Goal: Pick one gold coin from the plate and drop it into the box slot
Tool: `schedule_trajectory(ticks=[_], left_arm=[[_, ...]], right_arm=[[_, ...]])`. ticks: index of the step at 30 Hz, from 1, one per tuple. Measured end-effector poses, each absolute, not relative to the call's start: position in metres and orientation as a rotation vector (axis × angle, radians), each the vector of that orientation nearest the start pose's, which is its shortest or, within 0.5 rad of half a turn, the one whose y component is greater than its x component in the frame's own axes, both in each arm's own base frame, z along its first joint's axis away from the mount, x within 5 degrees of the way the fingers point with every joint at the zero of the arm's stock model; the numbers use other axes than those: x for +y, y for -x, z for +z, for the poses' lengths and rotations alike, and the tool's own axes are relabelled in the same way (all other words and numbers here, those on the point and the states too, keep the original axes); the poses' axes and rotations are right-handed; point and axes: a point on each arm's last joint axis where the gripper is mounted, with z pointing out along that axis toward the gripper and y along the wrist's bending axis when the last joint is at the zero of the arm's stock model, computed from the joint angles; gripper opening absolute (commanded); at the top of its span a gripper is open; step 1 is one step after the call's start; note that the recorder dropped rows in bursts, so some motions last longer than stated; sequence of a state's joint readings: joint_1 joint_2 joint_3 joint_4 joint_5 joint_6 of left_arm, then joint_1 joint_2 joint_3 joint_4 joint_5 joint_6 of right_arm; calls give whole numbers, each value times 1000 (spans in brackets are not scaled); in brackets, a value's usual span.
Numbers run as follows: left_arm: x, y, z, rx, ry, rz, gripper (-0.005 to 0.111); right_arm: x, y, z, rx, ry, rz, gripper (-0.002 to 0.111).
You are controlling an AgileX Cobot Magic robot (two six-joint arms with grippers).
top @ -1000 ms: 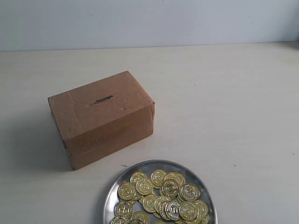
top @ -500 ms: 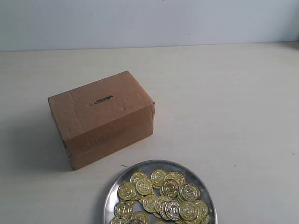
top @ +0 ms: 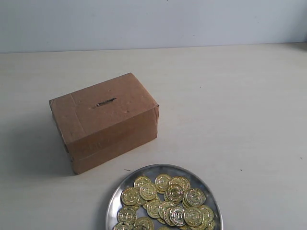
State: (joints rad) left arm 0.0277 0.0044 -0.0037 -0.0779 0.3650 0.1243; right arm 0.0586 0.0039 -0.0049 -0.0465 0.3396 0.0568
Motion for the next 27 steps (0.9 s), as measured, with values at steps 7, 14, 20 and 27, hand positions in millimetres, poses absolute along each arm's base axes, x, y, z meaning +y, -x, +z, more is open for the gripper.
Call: schedule_trajectory(ticks=[7,14,20,27], left_arm=[[-1,-53,181,1848,-41,30,0],[-1,-53,181,1848,-41,30,0],[-1,-53,181,1848,-41,30,0],[-1,-53,181,1848,-41,30,0]], right_arm=[[2,-54,184,1822,31,36,0],[2,-54,184,1822,31,36,0],[2,-54,184,1822,31,36,0],[-1,-54,184,1822,-9,6,0]])
